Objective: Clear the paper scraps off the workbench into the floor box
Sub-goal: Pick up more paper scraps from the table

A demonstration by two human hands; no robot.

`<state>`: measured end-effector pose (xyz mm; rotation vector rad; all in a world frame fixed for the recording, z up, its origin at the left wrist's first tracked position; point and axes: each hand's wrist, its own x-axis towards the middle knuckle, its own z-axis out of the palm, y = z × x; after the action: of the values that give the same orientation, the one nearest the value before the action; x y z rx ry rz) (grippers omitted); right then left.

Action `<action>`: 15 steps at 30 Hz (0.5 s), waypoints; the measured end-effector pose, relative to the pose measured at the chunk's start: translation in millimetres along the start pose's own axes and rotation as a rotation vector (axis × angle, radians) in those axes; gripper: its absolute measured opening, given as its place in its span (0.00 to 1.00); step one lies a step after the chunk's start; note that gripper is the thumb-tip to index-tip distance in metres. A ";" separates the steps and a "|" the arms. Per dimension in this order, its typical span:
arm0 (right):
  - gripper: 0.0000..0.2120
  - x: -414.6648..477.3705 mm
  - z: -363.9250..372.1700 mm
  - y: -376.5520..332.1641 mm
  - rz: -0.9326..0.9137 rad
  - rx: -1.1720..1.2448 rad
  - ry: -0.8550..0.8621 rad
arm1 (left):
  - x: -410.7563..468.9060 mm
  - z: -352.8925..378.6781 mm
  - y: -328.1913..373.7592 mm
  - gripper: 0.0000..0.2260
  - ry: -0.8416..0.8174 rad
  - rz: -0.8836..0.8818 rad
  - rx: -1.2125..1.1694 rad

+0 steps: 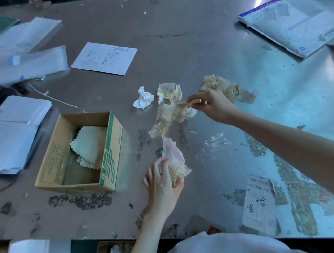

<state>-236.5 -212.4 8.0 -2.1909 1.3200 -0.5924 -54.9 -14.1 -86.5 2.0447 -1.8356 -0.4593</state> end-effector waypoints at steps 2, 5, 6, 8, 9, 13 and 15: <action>0.07 -6.4 -3.1 -6.5 -0.076 0.052 -0.031 | 0.2 -0.9 -0.4 0.25 -0.004 0.008 0.006; 0.08 -10.4 -5.9 -9.3 -0.099 0.138 -0.112 | 0.3 -1.3 -1.2 0.25 -0.006 0.022 0.008; 0.08 -9.5 -6.1 -9.4 -0.086 0.172 -0.121 | 0.9 -1.5 -1.6 0.25 -0.003 0.020 0.004; 0.07 -5.1 -5.1 -11.1 -0.067 0.229 -0.075 | 2.1 -1.7 -2.2 0.26 0.002 0.014 -0.001; 0.07 -0.9 -4.1 -12.8 -0.069 0.239 -0.024 | 2.5 -2.0 -2.7 0.26 0.006 0.010 -0.002; 0.08 21.8 5.2 -17.4 -0.027 0.229 0.242 | 3.6 -4.5 -3.4 0.26 0.024 0.001 -0.013; 0.09 33.8 13.3 -14.8 0.038 0.210 0.308 | 3.8 -5.8 -4.3 0.27 0.024 -0.002 -0.010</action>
<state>-204.0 -234.1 10.4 -1.9547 1.3763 -1.0375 -48.0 -17.2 -83.4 2.0365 -1.8137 -0.4416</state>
